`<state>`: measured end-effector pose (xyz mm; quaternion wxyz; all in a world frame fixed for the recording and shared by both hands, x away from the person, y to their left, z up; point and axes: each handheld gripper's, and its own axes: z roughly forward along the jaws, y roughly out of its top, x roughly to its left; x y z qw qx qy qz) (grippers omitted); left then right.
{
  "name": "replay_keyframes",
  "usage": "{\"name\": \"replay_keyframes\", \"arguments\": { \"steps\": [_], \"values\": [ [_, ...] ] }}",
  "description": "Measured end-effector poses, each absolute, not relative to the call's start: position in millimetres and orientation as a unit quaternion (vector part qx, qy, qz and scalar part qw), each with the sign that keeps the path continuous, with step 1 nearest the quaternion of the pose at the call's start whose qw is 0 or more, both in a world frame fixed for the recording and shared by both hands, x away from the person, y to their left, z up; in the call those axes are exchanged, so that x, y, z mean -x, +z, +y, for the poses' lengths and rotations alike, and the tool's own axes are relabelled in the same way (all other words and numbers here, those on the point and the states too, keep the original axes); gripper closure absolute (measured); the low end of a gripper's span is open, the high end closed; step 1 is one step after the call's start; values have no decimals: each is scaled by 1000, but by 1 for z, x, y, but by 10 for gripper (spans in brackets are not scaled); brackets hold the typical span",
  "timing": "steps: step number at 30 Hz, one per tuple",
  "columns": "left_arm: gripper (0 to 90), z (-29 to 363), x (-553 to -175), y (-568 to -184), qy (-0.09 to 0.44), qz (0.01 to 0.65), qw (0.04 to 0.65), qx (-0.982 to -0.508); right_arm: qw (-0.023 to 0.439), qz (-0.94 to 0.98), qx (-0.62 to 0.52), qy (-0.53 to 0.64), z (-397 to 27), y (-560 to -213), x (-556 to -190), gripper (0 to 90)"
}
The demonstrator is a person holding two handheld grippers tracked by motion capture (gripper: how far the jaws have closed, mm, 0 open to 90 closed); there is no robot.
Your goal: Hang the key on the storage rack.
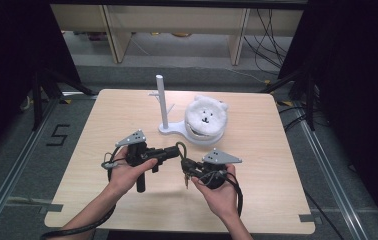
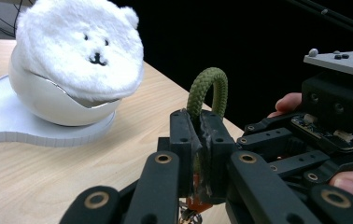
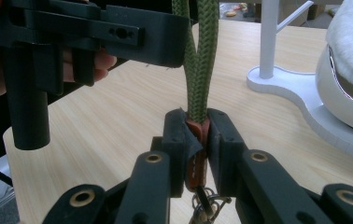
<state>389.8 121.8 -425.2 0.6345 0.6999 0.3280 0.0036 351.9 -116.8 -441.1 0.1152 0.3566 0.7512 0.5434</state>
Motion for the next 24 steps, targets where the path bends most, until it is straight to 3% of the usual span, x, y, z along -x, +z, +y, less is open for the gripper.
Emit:
{"name": "replay_keyframes", "arguments": {
  "steps": [19,24],
  "values": [
    [850,134,-389,-416,77,335,624,-702,113,735,-380,550,-122,-437,-349,693],
    [850,140,-391,-415,93,338,623,-699,135,744,-368,541,-129,-440,-350,675]
  ]
}}
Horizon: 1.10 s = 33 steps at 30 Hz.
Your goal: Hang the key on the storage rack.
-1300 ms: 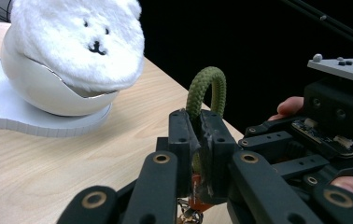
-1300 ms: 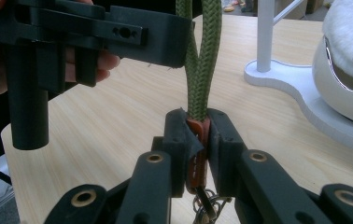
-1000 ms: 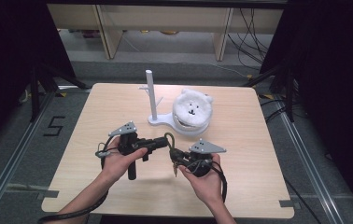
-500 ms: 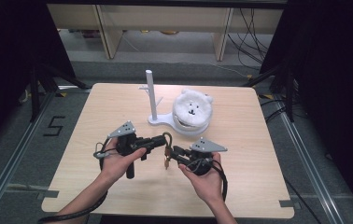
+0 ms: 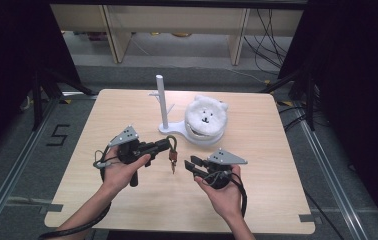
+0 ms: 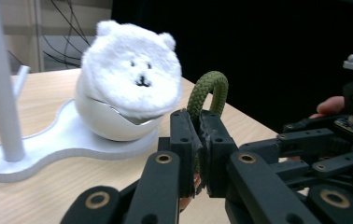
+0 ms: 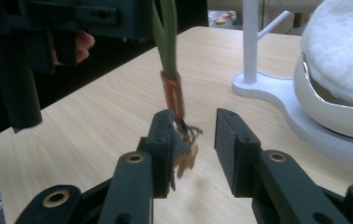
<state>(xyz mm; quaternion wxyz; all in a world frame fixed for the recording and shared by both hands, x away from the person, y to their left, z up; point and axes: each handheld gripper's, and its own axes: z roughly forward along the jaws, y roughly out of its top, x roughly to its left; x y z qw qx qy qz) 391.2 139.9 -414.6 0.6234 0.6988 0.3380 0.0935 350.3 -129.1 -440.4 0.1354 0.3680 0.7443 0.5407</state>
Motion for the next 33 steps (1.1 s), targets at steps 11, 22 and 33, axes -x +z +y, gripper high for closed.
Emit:
{"name": "replay_keyframes", "arguments": {
  "steps": [11,22,33],
  "values": [
    [850,159,-399,-408,138,357,616,-688,148,740,-386,530,-146,-451,-347,662],
    [850,174,-406,-405,159,381,611,-676,153,724,-418,527,-166,-458,-341,660],
    [850,183,-414,-401,179,389,625,-653,152,716,-439,521,-175,-467,-336,658]
  ]
}}
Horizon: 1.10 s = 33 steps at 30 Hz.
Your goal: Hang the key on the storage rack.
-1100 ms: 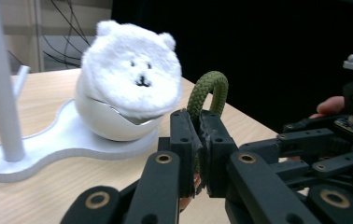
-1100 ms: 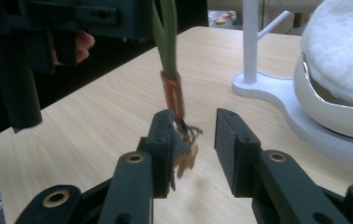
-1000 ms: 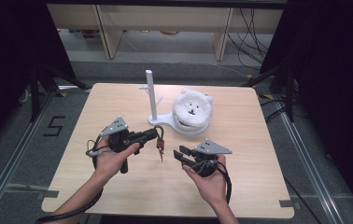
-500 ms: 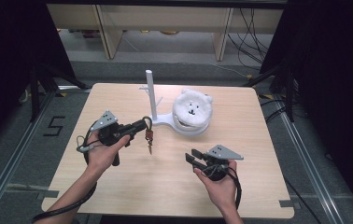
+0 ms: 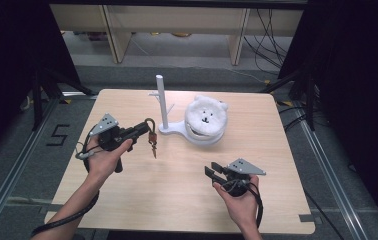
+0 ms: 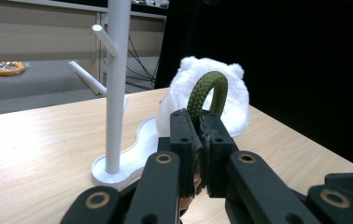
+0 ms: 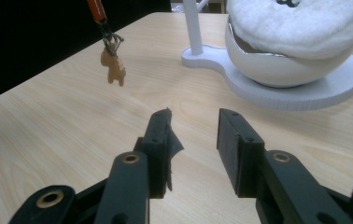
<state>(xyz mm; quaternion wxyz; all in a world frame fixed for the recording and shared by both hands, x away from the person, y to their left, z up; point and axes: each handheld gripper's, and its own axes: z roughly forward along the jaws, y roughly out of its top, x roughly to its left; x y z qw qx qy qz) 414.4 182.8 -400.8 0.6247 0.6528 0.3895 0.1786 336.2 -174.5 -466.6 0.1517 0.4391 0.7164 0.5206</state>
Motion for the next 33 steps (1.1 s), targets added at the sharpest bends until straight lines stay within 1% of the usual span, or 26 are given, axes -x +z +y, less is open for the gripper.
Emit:
{"name": "replay_keyframes", "arguments": {
  "steps": [1,3,5,6,10,13,16,18,19,24,25,26,27,28,29,32,33],
  "values": [
    [850,184,-415,-400,182,389,620,-657,172,722,-422,521,-178,-468,-339,658],
    [850,186,-417,-400,185,390,618,-657,156,719,-434,520,-178,-469,-337,658],
    [850,186,-417,-400,186,391,618,-656,157,720,-432,520,-180,-470,-337,658],
    [850,187,-419,-399,189,392,618,-655,168,719,-433,516,-182,-470,-337,658],
    [850,189,-422,-398,193,393,616,-655,167,714,-434,523,-184,-473,-337,658],
    [850,189,-424,-397,194,395,617,-653,154,708,-450,521,-183,-472,-335,658],
    [850,190,-426,-397,196,396,615,-653,170,717,-439,514,-186,-473,-336,658],
    [850,191,-429,-396,197,398,614,-652,162,712,-448,516,-185,-474,-336,658],
    [850,193,-431,-396,202,392,606,-662,165,713,-444,517,-186,-475,-336,658],
    [850,194,-435,-394,204,394,605,-661,164,717,-439,517,-187,-475,-337,658],
    [850,194,-437,-394,204,395,604,-661,156,710,-453,517,-185,-475,-335,658],
    [850,194,-437,-394,204,395,604,-661,170,715,-441,515,-187,-476,-337,658],
    [850,194,-439,-394,205,395,604,-661,159,712,-445,520,-186,-477,-336,658],
    [850,194,-440,-394,205,396,604,-660,169,714,-442,516,-188,-476,-337,658],
    [850,195,-441,-394,205,396,602,-662,154,707,-457,518,-185,-477,-335,658],
    [850,195,-443,-395,206,397,603,-661,154,708,-458,514,-186,-477,-335,658],
    [850,195,-444,-394,207,398,601,-662,169,716,-447,510,-189,-477,-337,657]
  ]
}}
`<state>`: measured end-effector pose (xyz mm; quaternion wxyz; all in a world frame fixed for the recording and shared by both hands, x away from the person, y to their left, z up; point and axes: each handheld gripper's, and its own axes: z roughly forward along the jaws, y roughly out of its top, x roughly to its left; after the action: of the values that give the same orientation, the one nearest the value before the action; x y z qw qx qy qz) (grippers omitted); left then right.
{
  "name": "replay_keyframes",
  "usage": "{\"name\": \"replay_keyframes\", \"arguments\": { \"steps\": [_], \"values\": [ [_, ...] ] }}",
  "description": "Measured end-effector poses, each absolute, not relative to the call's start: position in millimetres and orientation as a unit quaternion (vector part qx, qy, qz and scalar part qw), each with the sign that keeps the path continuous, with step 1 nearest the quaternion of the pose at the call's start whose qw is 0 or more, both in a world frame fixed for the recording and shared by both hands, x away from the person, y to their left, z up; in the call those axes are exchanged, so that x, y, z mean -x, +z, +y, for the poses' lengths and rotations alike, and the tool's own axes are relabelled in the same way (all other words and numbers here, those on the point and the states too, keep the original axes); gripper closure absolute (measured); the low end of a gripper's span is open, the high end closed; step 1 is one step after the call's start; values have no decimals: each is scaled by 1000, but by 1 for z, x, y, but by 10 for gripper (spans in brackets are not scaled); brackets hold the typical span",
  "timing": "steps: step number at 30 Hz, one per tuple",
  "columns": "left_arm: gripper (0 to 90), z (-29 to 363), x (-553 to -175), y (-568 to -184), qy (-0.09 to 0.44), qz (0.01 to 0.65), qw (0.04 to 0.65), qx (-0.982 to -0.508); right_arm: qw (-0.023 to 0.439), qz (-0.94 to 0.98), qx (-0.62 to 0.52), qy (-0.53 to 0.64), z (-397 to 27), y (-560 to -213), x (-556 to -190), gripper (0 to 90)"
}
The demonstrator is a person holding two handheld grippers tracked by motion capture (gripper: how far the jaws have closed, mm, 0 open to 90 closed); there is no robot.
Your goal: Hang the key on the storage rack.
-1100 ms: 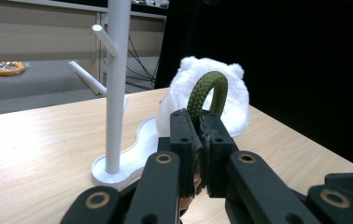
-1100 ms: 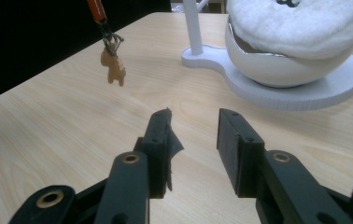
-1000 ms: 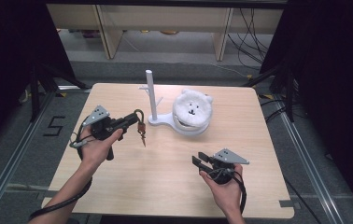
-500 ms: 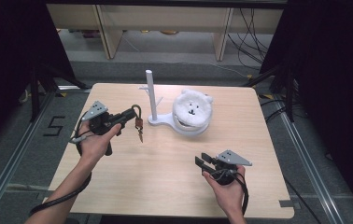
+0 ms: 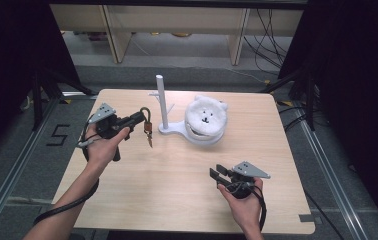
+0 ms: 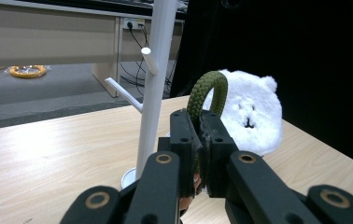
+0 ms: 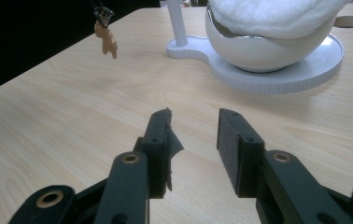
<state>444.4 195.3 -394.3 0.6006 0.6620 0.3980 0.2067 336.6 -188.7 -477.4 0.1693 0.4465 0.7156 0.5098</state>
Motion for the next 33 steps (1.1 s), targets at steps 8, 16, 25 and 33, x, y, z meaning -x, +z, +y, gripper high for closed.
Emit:
{"name": "replay_keyframes", "arguments": {
  "steps": [8,16,25,33],
  "values": [
    [850,197,-450,-392,211,400,599,-661,164,714,-444,515,-188,-479,-338,658],
    [849,198,-454,-390,216,400,598,-661,162,711,-448,517,-187,-479,-337,657],
    [849,199,-462,-388,221,400,594,-662,162,708,-457,513,-189,-479,-336,657],
    [850,198,-468,-384,225,399,595,-661,166,712,-453,510,-190,-480,-337,656]
  ]
}}
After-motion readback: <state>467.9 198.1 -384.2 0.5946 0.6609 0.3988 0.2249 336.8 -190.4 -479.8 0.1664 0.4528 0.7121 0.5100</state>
